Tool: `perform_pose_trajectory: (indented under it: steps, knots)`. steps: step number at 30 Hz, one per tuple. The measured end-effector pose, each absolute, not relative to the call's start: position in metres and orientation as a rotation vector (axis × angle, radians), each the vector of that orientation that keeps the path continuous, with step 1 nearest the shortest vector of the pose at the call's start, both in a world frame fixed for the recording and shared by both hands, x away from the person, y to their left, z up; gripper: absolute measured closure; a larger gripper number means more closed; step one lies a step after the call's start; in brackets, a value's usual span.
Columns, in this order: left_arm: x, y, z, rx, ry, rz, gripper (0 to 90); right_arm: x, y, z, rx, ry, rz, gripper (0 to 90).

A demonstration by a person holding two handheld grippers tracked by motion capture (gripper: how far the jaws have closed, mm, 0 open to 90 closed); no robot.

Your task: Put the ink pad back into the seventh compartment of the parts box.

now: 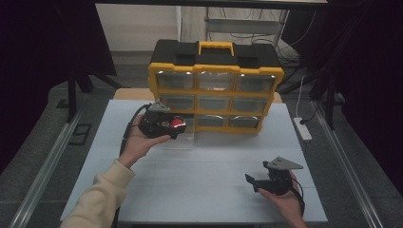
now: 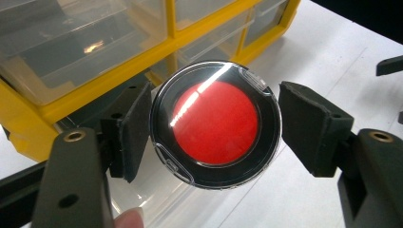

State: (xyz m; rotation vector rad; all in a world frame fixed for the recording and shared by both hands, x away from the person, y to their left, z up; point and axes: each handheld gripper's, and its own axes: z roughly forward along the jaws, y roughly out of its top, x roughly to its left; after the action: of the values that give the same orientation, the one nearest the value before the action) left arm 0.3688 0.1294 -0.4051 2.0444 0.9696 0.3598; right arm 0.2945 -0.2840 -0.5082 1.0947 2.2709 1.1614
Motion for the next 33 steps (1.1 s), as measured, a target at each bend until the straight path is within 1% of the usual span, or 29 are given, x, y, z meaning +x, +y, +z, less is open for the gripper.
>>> perform_pose_trajectory:
  steps: [19, 33]
  knots:
    - [0.41, 0.124, -0.421, 2.079, 1.068, 0.37, 30.2, 0.295, -0.284, -0.509, 1.1, 2.274, 1.161, 9.9]
    - [0.414, 0.121, -0.427, 2.107, 1.069, 0.341, 30.2, 0.295, -0.284, -0.509, 1.099, 2.277, 1.159, 9.9]
